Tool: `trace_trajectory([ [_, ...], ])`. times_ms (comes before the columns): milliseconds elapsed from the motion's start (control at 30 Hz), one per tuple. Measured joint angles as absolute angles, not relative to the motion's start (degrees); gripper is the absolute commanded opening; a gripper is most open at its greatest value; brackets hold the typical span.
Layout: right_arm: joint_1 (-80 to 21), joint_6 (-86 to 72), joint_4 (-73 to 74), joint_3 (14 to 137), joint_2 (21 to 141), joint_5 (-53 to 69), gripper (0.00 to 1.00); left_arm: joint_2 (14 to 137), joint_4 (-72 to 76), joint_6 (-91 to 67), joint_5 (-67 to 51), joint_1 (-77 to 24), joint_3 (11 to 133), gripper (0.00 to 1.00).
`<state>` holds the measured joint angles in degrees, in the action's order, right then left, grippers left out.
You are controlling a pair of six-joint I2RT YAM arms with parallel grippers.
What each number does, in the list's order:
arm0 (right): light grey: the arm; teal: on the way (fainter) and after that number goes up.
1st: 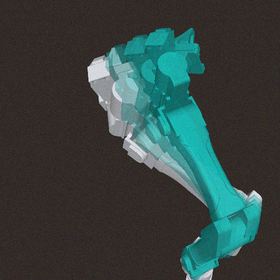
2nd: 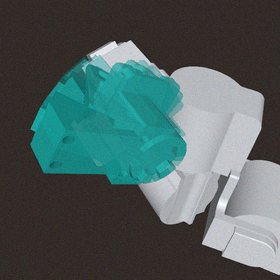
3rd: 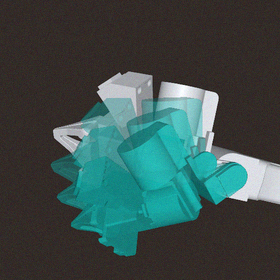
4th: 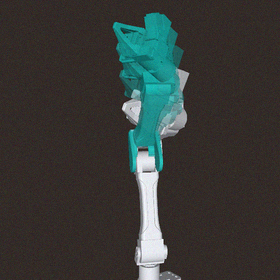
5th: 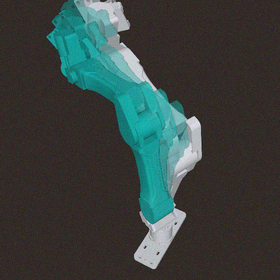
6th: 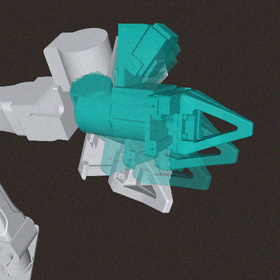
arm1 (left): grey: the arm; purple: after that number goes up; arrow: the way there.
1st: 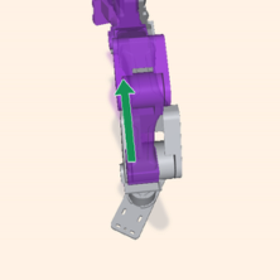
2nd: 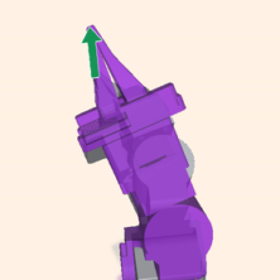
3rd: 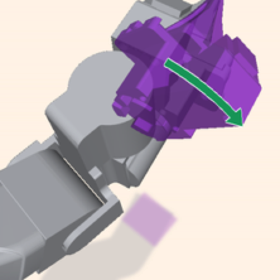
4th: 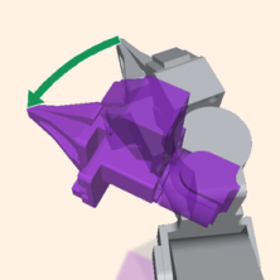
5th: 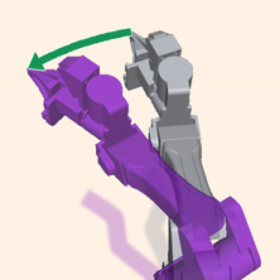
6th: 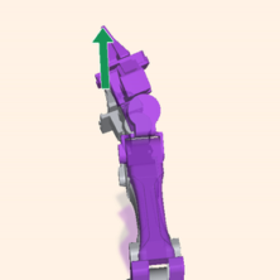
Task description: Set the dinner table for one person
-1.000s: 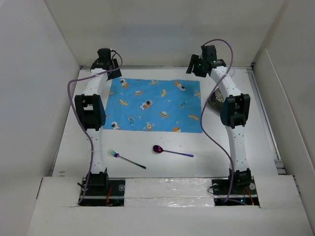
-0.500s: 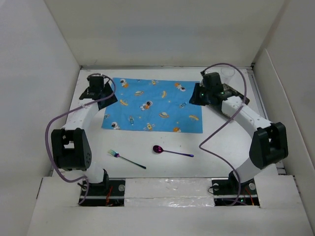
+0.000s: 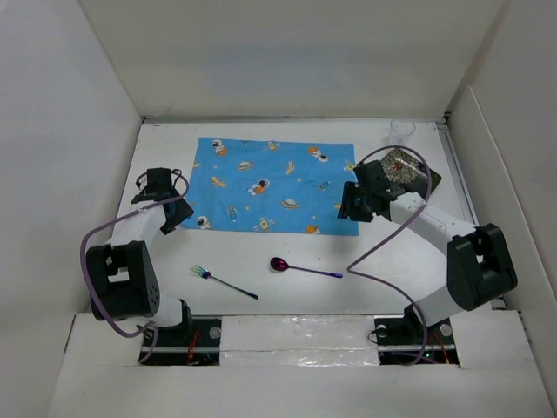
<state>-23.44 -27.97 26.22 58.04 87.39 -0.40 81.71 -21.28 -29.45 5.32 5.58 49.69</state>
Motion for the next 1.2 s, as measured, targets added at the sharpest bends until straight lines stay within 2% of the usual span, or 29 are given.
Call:
trace_trajectory([
  [200, -19.0, -29.5, 25.6, 52.0, 84.1, -0.2, 0.60, 83.5, -18.0, -31.4, 7.7, 5.5, 47.3, 0.47],
  [367, -15.8, -29.6, 25.9, 50.8, 84.4, -0.4, 0.59, 88.0, -14.8, -33.0, 8.3, 5.5, 47.3, 0.45],
  [400, -15.7, -29.6, 25.9, 50.8, 84.8, -0.4, 0.58, 88.2, -14.3, -33.2, 8.4, 5.5, 47.3, 0.43],
  [433, -15.8, -29.6, 25.7, 50.7, 85.2, -0.4, 0.55, 88.2, -13.8, -33.5, 8.3, 5.5, 47.3, 0.34],
  [467, -15.9, -29.6, 25.5, 50.5, 85.5, -0.4, 0.53, 88.2, -13.3, -33.8, 8.3, 5.5, 47.3, 0.30],
  [500, -16.0, -29.8, 25.1, 49.9, 85.6, -0.2, 0.52, 88.3, -13.0, -34.0, 8.3, 5.5, 47.3, 0.28],
  [533, -16.1, -30.0, 25.0, 49.2, 85.7, -0.2, 0.46, 88.3, -12.7, -34.0, 8.3, 5.5, 47.3, 0.20],
  [633, -16.2, -30.7, 24.9, 47.1, 85.6, -0.3, 0.37, 88.5, -12.4, -34.4, 8.3, 5.5, 47.2, 0.06],
  [700, -16.2, -31.0, 25.3, 46.7, 85.8, -0.3, 0.36, 88.7, -12.3, -34.5, 8.3, 5.5, 47.2, 0.00],
  [800, -16.2, -31.1, 25.1, 46.9, 86.7, -0.5, 0.36, 88.9, -12.3, -34.5, 8.2, 5.5, 47.2, 0.00],
  [1000, -16.2, -30.6, 25.3, 50.6, 90.7, -0.4, 0.48, 88.6, -11.8, -34.6, 7.9, 5.5, 46.5, 0.00],
  [1100, -16.2, -29.7, 25.8, 53.0, 92.8, -0.3, 0.40, 88.0, -11.7, -34.6, 7.7, 5.5, 45.8, 0.00],
  [1200, -15.8, -28.9, 26.3, 54.3, 94.2, 0.5, 0.18, 87.3, -11.9, -34.6, 7.6, 5.5, 45.3, 0.00],
])
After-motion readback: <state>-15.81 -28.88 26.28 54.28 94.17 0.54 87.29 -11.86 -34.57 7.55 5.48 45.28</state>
